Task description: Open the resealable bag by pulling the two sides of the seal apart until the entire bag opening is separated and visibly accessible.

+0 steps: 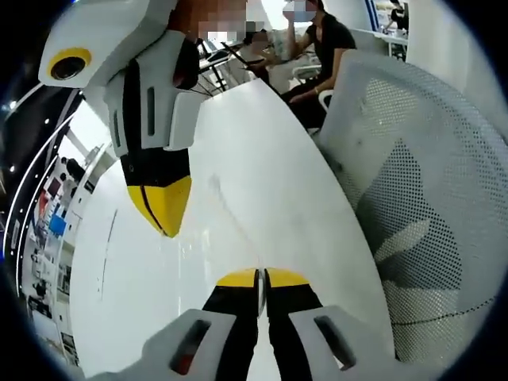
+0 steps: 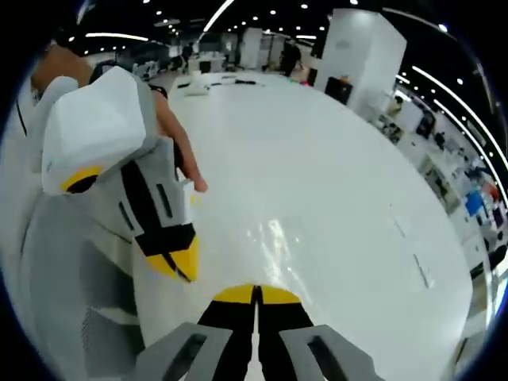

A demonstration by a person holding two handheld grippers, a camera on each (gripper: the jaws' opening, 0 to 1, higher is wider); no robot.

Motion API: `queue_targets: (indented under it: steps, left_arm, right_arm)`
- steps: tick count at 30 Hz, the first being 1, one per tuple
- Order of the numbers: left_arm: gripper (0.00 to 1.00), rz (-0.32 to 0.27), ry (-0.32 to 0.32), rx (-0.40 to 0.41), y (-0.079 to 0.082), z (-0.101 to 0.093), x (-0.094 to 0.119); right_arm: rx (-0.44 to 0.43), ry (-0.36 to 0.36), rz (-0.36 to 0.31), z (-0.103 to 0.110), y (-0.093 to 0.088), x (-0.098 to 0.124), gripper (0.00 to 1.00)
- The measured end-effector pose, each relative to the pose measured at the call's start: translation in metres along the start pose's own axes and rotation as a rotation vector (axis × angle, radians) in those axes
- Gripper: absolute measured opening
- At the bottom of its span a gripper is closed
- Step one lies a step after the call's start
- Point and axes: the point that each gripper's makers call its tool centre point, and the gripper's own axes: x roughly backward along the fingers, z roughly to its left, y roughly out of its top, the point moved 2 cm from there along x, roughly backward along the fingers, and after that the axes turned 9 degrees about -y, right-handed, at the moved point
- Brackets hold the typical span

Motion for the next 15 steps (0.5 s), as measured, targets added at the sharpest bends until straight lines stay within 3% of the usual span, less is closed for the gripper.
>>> queue_targets:
  steps: [15]
  left_arm:
    - [0.0, -0.007, 0.014, 0.014, 0.009, 0.011, 0.006]
  right_arm:
    - [0.063, -0.18, -0.075, -0.03, 0.022, 0.022, 0.0]
